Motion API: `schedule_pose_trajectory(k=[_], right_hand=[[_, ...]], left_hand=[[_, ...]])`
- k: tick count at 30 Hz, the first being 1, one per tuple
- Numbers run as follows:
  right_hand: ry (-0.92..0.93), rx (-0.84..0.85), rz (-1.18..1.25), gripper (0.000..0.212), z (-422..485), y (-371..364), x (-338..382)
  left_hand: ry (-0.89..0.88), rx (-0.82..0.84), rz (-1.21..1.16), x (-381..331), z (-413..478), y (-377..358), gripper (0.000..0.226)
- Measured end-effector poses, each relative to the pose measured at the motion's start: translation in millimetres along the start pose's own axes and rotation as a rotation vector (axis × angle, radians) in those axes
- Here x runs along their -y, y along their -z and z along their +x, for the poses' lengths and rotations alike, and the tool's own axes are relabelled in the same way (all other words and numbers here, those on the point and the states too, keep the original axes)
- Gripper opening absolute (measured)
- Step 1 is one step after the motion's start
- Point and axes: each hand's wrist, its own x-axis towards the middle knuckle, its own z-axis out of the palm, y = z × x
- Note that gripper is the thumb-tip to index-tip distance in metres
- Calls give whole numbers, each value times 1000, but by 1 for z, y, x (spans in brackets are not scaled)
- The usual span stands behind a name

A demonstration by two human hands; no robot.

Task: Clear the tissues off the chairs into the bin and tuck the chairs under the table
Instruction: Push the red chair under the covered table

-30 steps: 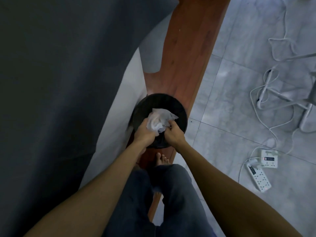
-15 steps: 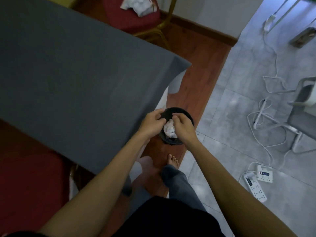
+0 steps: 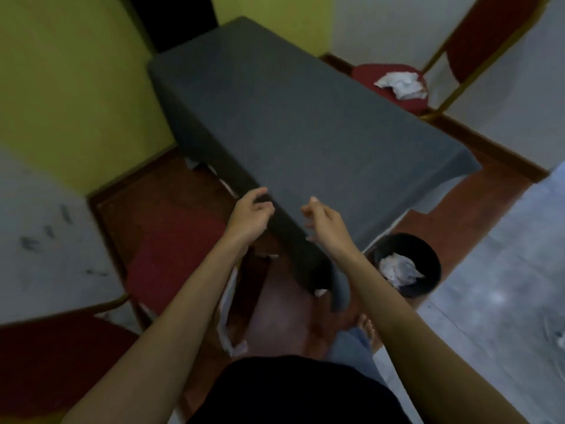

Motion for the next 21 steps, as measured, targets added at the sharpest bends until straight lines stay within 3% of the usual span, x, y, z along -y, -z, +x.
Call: schedule_pose_trajectory(k=[4, 9, 13, 17, 21], right_hand=[[40, 231, -144, 41, -27, -83, 16], [154, 489, -408, 45, -45, -158, 26], [260, 669, -594, 32, -57, -212, 29], [362, 842, -683, 38, -80, -271, 24], [443, 1013, -765, 35, -114, -319, 24]], left_hand=[[66, -147, -8, 41, -35, 81, 45], [138, -297, -43, 86, -74, 160, 39], [214, -498, -80, 124, -112, 212, 29], [276, -679, -94, 168, -155, 254, 14], [295, -828, -23, 188, -194, 281, 24]])
